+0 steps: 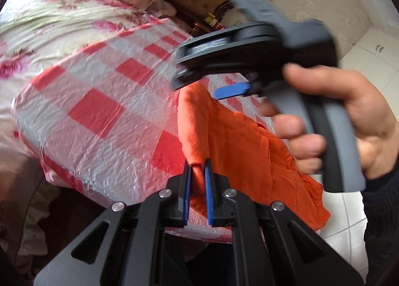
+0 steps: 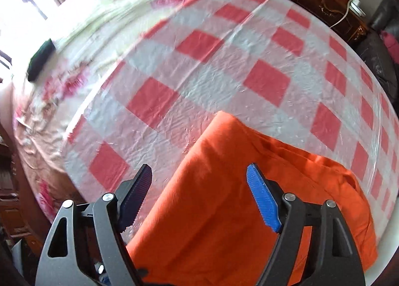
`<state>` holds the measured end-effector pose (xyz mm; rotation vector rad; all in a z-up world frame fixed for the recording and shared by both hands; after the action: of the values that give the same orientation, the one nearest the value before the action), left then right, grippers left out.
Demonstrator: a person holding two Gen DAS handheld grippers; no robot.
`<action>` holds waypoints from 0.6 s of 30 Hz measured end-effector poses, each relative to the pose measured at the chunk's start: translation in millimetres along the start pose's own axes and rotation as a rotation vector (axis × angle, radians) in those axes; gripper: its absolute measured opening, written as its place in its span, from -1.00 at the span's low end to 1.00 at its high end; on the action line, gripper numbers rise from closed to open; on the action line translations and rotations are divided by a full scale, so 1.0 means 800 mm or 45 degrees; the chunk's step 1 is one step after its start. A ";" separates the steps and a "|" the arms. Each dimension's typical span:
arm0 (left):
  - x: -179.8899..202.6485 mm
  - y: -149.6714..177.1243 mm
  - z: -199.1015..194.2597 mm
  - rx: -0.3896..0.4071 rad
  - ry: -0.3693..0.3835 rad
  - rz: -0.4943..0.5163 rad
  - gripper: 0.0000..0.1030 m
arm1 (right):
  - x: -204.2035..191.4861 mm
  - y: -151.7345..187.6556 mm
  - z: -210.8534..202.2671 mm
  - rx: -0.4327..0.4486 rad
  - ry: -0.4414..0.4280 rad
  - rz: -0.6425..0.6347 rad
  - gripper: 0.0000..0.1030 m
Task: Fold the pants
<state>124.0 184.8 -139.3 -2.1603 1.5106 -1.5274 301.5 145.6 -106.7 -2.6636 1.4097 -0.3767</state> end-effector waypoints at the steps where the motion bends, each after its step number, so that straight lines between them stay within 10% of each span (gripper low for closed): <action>1: 0.002 0.001 -0.001 0.002 -0.003 0.016 -0.81 | -0.005 -0.003 0.005 -0.012 0.014 -0.010 0.46; 8: 0.023 0.003 -0.006 0.022 -0.020 0.108 -0.82 | -0.023 -0.007 0.030 -0.026 0.153 -0.073 0.45; 18: 0.030 0.001 -0.011 0.038 -0.024 0.129 -0.85 | 0.006 -0.006 0.030 0.011 0.126 0.011 -0.65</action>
<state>117.2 170.2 -119.7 -2.0429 1.5558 -1.4834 314.4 144.2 -127.7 -2.6651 1.4419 -0.5194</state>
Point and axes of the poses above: each gripper's, at about its wrist camera, not at the fingertips, and z roughly the way its jaws point, x to its right, y to its underside, the point moved 1 cm from there along z, roughly the way its jaws point, and after that the axes turned 10 degrees about y, right-handed, at the moved point
